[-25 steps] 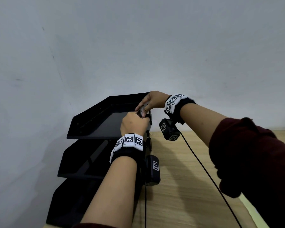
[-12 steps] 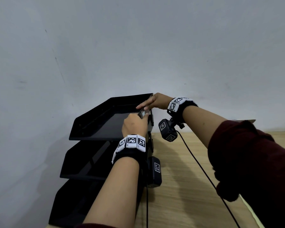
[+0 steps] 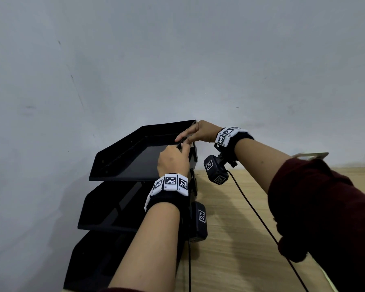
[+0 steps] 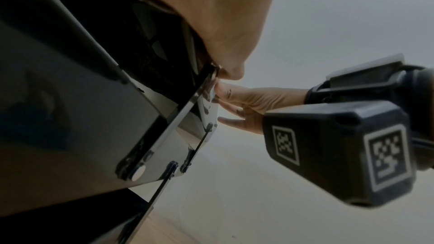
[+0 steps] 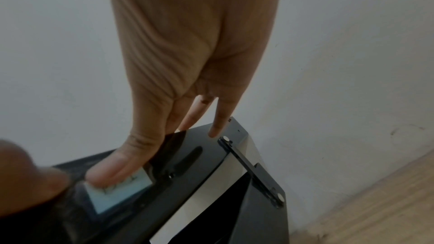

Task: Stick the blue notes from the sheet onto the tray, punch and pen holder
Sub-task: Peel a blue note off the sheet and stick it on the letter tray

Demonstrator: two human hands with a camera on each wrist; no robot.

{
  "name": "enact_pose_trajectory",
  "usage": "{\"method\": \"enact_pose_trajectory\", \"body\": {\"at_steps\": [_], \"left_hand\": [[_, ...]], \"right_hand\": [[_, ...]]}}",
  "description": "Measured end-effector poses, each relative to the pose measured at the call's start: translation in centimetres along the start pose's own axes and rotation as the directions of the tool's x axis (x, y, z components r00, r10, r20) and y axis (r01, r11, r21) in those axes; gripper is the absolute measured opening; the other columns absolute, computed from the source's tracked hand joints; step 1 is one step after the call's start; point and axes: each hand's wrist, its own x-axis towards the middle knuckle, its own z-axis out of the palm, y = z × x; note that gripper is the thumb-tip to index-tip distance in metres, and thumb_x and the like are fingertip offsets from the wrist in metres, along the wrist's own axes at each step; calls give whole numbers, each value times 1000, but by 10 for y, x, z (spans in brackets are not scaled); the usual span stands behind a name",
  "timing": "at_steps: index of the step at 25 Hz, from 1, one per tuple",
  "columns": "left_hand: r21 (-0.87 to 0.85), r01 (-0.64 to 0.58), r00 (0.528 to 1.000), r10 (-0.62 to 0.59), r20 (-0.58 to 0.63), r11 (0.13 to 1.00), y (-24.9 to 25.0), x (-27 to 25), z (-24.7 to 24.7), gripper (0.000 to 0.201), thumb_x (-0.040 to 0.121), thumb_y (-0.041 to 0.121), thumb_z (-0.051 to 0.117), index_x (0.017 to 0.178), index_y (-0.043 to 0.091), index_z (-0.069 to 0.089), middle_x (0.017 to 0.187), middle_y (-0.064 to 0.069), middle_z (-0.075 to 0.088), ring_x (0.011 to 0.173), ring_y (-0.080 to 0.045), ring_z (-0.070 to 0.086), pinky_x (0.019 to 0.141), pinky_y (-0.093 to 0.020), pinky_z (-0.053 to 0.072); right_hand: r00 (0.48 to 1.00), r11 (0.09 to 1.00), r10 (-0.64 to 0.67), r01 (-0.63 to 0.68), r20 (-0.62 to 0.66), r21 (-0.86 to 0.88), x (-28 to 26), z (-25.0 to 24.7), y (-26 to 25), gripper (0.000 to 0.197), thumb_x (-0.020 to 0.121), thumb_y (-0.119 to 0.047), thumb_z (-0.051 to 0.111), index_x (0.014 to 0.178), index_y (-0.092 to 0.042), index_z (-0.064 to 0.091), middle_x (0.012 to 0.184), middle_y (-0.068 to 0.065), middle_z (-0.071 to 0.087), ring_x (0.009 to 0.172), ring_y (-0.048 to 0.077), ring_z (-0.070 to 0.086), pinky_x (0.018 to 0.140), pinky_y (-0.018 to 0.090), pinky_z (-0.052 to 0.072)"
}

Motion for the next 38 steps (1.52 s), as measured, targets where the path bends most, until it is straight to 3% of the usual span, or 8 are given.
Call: {"method": "enact_pose_trajectory", "body": {"at_steps": [4, 11, 14, 19, 26, 32, 35, 38], "left_hand": [[12, 26, 999, -26, 25, 1000, -1, 4, 3, 45, 85, 46, 46, 83, 8, 70, 85, -14, 72, 84, -33, 65, 67, -31, 45], [10, 11, 1000, -11, 2, 1000, 0, 4, 6, 41, 90, 40, 47, 87, 5, 69, 88, -17, 72, 87, -36, 66, 67, -33, 44], [-17, 22, 999, -22, 45, 1000, -1, 5, 4, 40, 85, 42, 50, 82, 6, 68, 83, -15, 71, 84, -36, 66, 64, -31, 43], [43, 0, 999, -2, 37, 999, -2, 4, 4, 35, 84, 41, 57, 95, 11, 72, 90, -13, 71, 91, -33, 66, 68, -29, 44], [14, 12, 999, -12, 38, 1000, -1, 4, 4, 36, 88, 38, 53, 93, 8, 71, 91, -16, 71, 90, -36, 66, 66, -29, 41], [46, 25, 998, -28, 58, 999, 1, 1, 2, 30, 78, 37, 58, 88, 12, 71, 77, -6, 63, 76, -30, 59, 65, -27, 42], [40, 14, 999, -15, 29, 999, 0, 1, 3, 40, 86, 46, 54, 97, 12, 72, 91, -12, 72, 90, -33, 66, 71, -31, 48], [12, 21, 1000, -21, 11, 1000, -1, 2, 5, 43, 89, 47, 50, 99, 11, 71, 95, -15, 72, 93, -34, 67, 76, -35, 51]], "right_hand": [[1000, 998, -9, 11, -29, 57, 1, 0, 4, 30, 80, -2, 68, 110, -3, 70, 93, -3, 74, 81, -11, 65, 77, 2, 47], [998, 999, -52, 52, -27, -16, 0, 0, 6, 36, 83, 13, 56, 118, 6, 64, 125, 19, 63, 85, -20, 62, 80, -1, 45], [1000, 999, -13, 14, 23, -30, -4, -3, 1, 44, 81, 13, 60, 123, -1, 62, 129, 13, 62, 90, -18, 60, 77, -3, 43], [1000, 995, -2, 1, -5, -104, -7, -2, -5, 42, 68, -6, 80, 106, -20, 73, 100, -3, 71, 89, -12, 59, 74, -5, 41], [989, 996, -32, 19, -147, -88, -4, 6, 0, 32, 64, 0, 76, 93, -11, 77, 61, -18, 71, 69, -10, 63, 67, -1, 42], [993, 992, -44, 29, -113, -126, -10, 5, -2, 34, 77, 5, 65, 108, -7, 73, 106, 8, 73, 93, 4, 63, 88, 10, 48], [998, 986, -39, 31, -44, -162, -15, 3, -4, 40, 73, 1, 73, 110, -13, 72, 111, 6, 72, 95, -2, 62, 77, -5, 40], [993, 983, -55, 36, -102, -177, -15, 6, -5, 39, 68, 1, 75, 104, -13, 75, 106, 9, 74, 83, -14, 61, 72, -5, 41]]}}
